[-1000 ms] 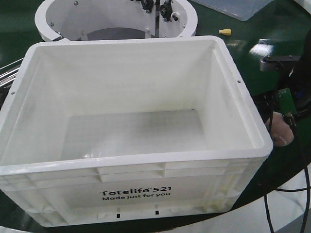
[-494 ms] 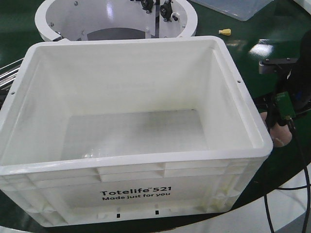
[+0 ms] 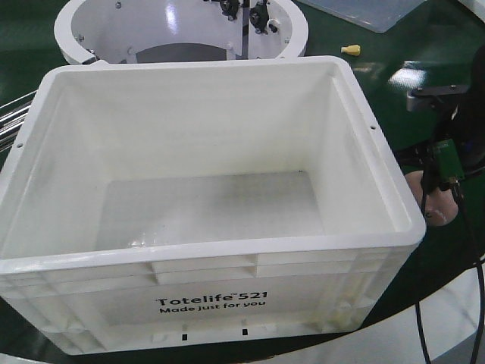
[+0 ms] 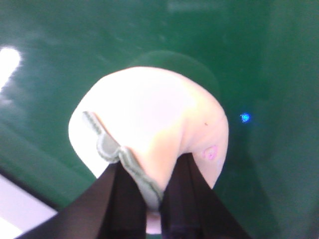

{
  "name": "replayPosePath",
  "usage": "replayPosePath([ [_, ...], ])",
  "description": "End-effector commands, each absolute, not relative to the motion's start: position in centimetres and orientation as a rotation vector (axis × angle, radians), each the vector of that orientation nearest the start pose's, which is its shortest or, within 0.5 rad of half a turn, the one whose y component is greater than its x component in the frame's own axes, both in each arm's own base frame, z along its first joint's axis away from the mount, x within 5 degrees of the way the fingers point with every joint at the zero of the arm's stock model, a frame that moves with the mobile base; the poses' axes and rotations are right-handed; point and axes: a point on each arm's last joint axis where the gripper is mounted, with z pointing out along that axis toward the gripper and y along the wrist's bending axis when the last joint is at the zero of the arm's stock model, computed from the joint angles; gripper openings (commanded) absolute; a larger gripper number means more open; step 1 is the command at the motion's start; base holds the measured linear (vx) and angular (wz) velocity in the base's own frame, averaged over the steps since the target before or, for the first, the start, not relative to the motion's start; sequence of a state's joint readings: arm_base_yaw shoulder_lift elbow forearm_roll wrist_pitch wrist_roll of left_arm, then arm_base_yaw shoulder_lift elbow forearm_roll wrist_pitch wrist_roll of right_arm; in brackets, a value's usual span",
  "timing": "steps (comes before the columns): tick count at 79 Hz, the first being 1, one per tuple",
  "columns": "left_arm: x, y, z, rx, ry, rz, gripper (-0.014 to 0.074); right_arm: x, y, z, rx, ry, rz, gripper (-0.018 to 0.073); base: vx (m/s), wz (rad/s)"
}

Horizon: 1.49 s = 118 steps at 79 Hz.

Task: Place moving items into box and shelve
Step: 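Lift both balls and carry them over the white tote, then open both grippers to drop the balls into the tote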

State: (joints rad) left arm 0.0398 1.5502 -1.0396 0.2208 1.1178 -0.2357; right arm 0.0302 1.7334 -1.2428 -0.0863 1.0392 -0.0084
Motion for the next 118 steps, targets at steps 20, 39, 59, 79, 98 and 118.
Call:
replayPosePath([
  [20,24.2,2.8,36.2,-0.361,2.654,0.227,-0.0006,31.6,-0.3,29.7,-0.098,2.743,-0.185,-0.0010,0.00,0.00],
  [39,21.0,0.8,47.3,-0.259,2.330,-0.067,-0.0006,29.2,-0.1,35.5,-0.058,2.555,-0.130,-0.0009,0.00,0.00],
  [59,20.2,-2.2,50.8,-0.089,2.212,-0.454,-0.0004,26.2,2.0,46.0,-0.118,2.233,0.011,-0.0008,0.00,0.00],
  [79,22.7,-4.5,49.5,0.044,2.264,-0.639,-0.0003,25.8,8.3,48.6,-0.373,2.136,0.167,-0.0006,0.00,0.00],
  [98,27.0,-8.7,45.6,0.183,2.431,-0.701,-0.0003,27.8,15.8,44.4,-0.604,2.236,0.258,-0.0006,0.00,0.00],
  [118,30.0,-10.7,42.2,0.221,2.549,-0.699,0.0015,29.8,18.5,40.3,-0.671,2.387,0.243,0.0015,0.00,0.00],
])
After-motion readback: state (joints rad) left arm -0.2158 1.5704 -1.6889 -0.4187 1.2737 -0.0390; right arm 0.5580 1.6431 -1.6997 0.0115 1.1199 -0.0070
